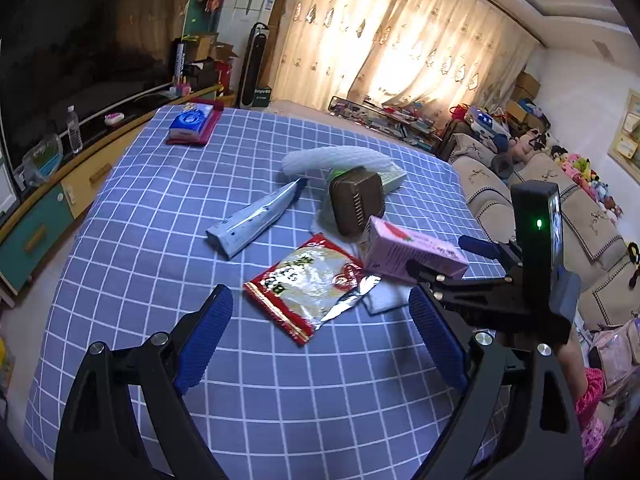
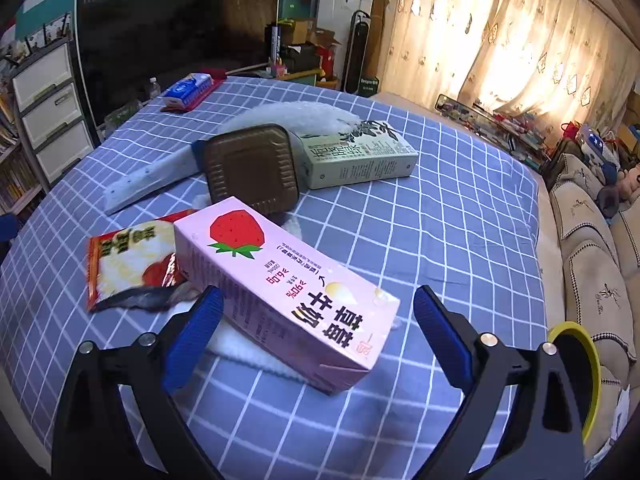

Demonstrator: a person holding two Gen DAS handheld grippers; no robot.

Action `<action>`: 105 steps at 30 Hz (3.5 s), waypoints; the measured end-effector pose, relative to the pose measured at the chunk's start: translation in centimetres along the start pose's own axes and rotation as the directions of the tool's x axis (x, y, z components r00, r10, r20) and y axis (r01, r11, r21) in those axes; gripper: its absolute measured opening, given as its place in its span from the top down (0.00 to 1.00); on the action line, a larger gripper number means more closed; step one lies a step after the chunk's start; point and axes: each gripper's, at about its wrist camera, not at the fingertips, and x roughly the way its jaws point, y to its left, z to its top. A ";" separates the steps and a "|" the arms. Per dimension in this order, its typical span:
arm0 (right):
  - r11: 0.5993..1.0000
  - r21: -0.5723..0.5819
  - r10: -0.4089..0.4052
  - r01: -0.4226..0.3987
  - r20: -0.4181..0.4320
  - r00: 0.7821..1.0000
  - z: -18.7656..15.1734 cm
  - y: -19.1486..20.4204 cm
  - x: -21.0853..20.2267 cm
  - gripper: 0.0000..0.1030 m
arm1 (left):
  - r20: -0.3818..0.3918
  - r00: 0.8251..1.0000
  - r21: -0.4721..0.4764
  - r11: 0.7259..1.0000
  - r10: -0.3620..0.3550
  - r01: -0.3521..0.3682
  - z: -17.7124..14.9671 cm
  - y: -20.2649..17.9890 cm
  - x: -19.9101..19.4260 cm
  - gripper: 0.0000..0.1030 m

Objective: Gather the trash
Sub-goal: 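Grasp the pink strawberry milk carton with the right gripper, then carry the carton over the bin and open the right gripper, then grasp the red-white snack bag with the left gripper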

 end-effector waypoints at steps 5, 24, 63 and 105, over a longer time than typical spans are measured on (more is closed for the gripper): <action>0.997 -0.016 0.072 -0.072 0.008 0.997 1.5 0.1 1.1 0.11 | -0.007 1.000 -0.005 1.000 -0.001 0.001 0.0 0.4 0.2 0.14; 0.954 -0.068 0.278 -0.290 -0.150 0.949 -0.7 -2.8 2.6 0.47 | -0.014 1.000 0.007 1.000 -0.009 0.009 -0.2 0.2 0.3 0.14; 0.703 0.604 -0.247 0.376 -0.289 0.925 -16.6 -28.8 -2.0 0.32 | -0.106 0.994 0.072 0.997 -0.001 0.009 -0.7 -2.5 4.3 0.14; 0.759 0.568 -0.235 0.317 -0.214 0.948 -14.6 -25.7 -3.7 0.27 | -0.264 0.965 0.492 0.862 0.014 0.122 1.0 -1.8 13.4 0.34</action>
